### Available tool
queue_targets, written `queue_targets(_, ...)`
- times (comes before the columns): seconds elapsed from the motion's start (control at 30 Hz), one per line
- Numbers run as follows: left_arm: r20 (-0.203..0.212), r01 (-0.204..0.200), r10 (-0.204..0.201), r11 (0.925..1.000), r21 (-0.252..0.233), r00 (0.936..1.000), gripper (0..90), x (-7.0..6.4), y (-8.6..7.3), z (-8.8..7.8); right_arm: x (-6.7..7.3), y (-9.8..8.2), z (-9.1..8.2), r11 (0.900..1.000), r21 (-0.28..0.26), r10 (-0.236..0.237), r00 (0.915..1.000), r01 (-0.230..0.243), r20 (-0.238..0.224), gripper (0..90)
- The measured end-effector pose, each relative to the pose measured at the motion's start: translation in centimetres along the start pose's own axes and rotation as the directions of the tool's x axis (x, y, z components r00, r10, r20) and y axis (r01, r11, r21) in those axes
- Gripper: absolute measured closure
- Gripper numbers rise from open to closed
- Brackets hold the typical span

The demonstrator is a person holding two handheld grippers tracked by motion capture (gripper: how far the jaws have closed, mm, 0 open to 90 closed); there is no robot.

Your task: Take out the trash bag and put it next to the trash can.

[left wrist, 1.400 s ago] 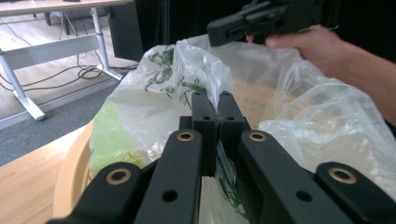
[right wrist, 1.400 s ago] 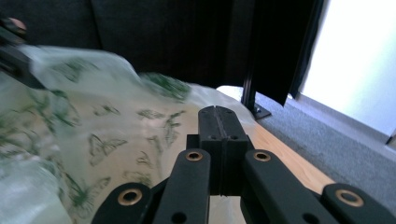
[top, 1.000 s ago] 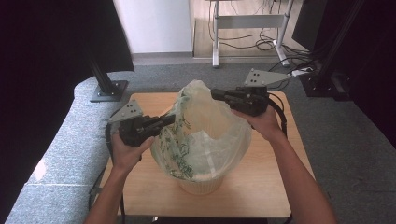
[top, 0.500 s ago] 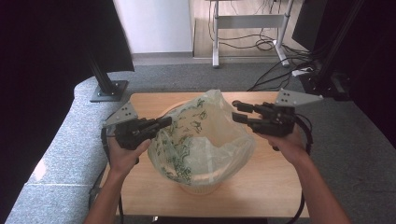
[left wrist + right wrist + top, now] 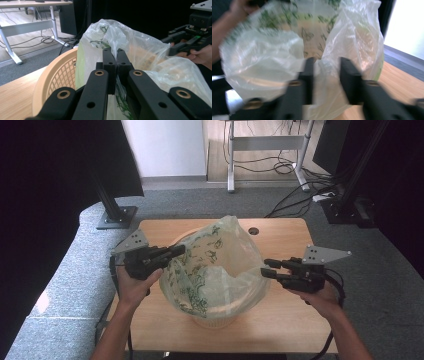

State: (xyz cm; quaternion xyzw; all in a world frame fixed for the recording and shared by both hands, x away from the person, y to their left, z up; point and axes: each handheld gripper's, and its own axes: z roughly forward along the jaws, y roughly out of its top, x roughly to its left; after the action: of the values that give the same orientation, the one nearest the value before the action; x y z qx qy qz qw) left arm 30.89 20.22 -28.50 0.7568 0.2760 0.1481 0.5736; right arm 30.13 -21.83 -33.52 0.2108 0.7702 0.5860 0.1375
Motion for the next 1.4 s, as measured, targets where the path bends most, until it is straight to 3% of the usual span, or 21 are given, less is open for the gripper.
queue_targets(0.07,-0.002,-0.001,0.001,1.0000,0.001,1.0000,89.3,0.0,0.1,-0.1,0.3,0.1,0.1,1.000,0.014,-0.025,0.9994,0.025,0.022,87.9)
queue_targets(0.23,0.004,0.002,-0.002,1.0000,-0.006,1.0000,89.4,0.0,0.4,-0.3,0.7,1.4,0.5,0.999,0.042,-0.026,0.9991,0.024,0.034,89.7)
queue_targets(0.6,0.061,0.000,0.002,0.9995,-0.030,0.9981,89.4,-1.1,1.7,0.0,2.1,6.7,2.3,0.994,-0.106,0.002,0.9979,-0.009,-0.065,89.5)
queue_targets(0.8,0.110,-0.016,0.019,0.9995,-0.029,0.9937,89.3,-2.4,2.4,0.7,2.4,6.9,4.6,0.995,-0.096,0.017,0.9955,-0.026,-0.094,89.1)
queue_targets(0.9,0.127,-0.029,0.032,0.9993,-0.022,0.9914,89.3,-3.1,2.5,1.2,2.7,6.7,5.6,0.997,-0.074,0.006,0.9949,-0.013,-0.101,88.6)
queue_targets(1.17,0.182,-0.020,0.021,0.9998,-0.006,0.9831,89.2,-4.0,2.4,2.4,3.7,6.7,7.2,0.998,-0.039,-0.049,0.9926,0.044,-0.111,86.9)
queue_targets(1.4,0.209,-0.036,0.033,0.9993,0.007,0.9773,89.1,-4.9,2.6,3.3,4.0,6.9,8.1,0.998,-0.020,-0.061,0.9905,0.059,-0.123,84.0)
